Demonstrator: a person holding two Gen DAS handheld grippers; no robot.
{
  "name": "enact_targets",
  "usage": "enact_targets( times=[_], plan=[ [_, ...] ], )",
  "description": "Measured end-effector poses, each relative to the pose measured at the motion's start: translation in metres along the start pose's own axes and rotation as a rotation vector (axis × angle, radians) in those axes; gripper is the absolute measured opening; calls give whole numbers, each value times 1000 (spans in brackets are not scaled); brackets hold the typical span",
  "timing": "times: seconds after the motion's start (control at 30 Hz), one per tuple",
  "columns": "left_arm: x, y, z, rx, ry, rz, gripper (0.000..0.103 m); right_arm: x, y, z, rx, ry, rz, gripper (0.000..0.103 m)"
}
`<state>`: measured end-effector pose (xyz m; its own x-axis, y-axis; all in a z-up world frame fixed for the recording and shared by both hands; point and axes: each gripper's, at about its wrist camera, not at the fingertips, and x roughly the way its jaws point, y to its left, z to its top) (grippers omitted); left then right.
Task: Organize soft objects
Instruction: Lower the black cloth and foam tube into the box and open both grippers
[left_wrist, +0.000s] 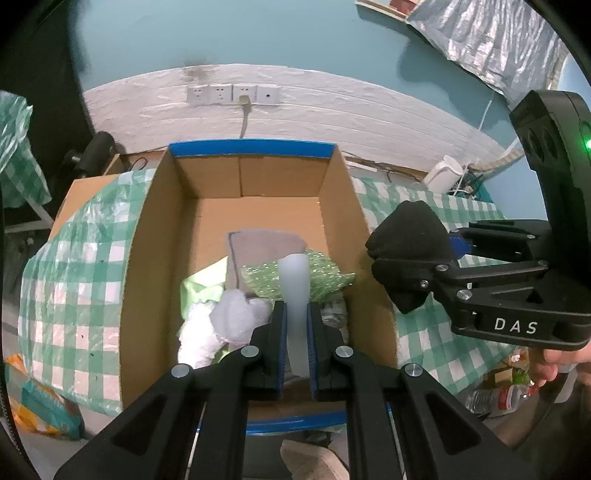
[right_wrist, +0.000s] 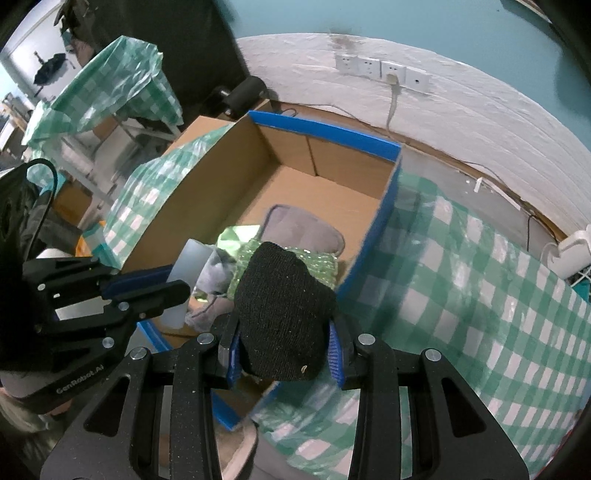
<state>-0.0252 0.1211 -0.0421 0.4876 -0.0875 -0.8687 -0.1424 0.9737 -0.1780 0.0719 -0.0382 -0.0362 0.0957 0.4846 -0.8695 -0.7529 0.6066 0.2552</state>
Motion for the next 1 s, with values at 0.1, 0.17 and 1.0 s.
enact_targets(
  times=[0.1,0.17,1.0],
  plan=[
    [0,7,-1,-20,0,3,11,6,6,3,-13,4,9,40],
    [0,12,-1,-38,2,7,15,9,10,4,-19,-3,8,42],
    [-41,9,2,-58,-103,-9,59,-49,-7,-13,9,-160,-93,66]
  ],
)
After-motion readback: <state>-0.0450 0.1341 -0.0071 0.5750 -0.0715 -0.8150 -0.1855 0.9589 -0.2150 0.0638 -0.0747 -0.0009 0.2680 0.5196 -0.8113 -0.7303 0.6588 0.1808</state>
